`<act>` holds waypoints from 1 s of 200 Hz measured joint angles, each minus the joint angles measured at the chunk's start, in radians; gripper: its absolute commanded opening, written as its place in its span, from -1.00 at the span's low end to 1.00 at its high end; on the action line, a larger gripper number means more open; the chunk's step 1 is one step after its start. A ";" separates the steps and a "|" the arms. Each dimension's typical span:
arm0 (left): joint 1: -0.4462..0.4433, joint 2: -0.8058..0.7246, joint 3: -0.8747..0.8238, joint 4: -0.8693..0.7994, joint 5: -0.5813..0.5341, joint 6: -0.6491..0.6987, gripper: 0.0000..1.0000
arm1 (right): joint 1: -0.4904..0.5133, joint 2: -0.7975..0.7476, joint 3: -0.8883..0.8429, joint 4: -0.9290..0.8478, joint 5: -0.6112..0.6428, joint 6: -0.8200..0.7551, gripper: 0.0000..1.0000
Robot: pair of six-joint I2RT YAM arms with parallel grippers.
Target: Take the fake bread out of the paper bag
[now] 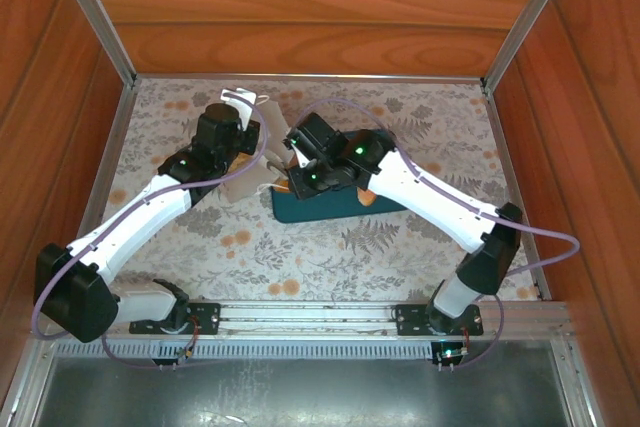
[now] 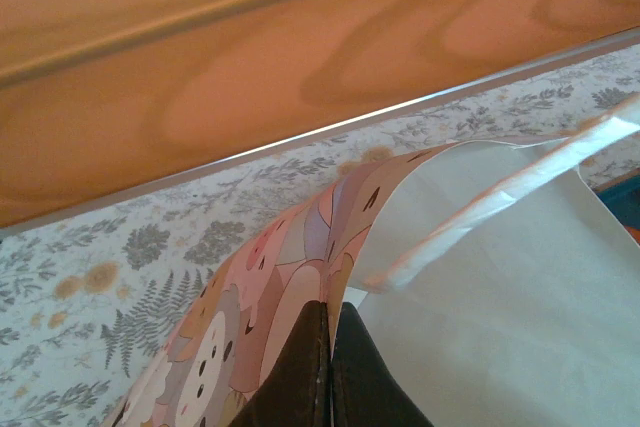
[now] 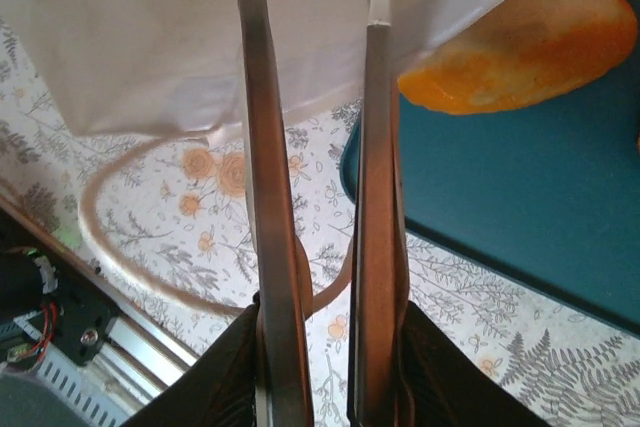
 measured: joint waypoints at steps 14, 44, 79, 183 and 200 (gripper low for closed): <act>0.000 -0.002 0.000 0.000 -0.005 0.003 -1.00 | -0.012 0.043 0.014 0.009 -0.002 0.003 -0.24; -0.001 -0.003 -0.001 0.000 -0.004 0.016 -1.00 | -0.037 0.123 0.039 0.023 -0.017 0.008 -0.17; -0.002 -0.003 -0.008 0.000 0.000 0.024 -1.00 | -0.045 0.157 0.056 0.047 -0.044 0.008 -0.18; -0.002 -0.003 -0.009 0.013 0.028 0.052 -1.00 | -0.092 0.157 0.078 0.075 -0.060 0.005 -0.22; -0.002 -0.003 -0.012 0.016 0.033 0.056 -1.00 | -0.096 0.157 0.078 0.079 -0.061 0.005 -0.22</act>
